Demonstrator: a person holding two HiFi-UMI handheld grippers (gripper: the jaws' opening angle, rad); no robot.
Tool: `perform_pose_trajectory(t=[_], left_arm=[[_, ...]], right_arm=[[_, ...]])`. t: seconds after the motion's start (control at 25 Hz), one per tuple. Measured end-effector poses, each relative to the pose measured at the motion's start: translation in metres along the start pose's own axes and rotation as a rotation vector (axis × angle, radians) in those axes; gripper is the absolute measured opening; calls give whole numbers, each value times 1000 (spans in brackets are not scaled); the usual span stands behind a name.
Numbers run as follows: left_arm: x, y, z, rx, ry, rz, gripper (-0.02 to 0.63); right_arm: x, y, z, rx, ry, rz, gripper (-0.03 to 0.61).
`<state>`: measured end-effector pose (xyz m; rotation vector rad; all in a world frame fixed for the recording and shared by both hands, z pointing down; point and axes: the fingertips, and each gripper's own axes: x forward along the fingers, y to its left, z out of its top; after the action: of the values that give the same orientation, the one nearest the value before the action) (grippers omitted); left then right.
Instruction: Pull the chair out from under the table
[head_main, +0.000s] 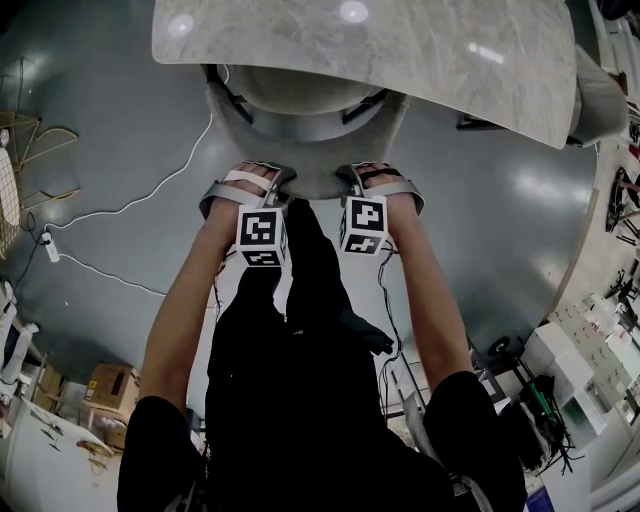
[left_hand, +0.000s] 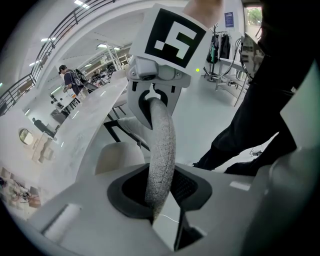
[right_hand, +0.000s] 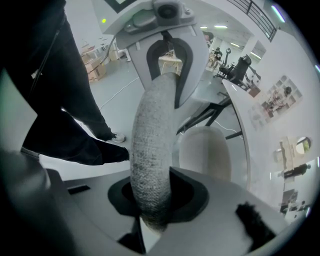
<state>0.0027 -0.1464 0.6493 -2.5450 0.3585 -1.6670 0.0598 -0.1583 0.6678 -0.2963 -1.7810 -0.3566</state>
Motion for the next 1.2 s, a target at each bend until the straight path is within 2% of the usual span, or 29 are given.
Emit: perform_pose_trajectory(t=[0.68, 1.2], left_arm=[[-4, -5, -5, 35, 13, -12, 97], [-10, -32, -2, 46, 21, -36, 94]], right_arm=[[5, 11, 3, 42, 11, -12, 81], [0, 39, 10, 72, 13, -4, 80]])
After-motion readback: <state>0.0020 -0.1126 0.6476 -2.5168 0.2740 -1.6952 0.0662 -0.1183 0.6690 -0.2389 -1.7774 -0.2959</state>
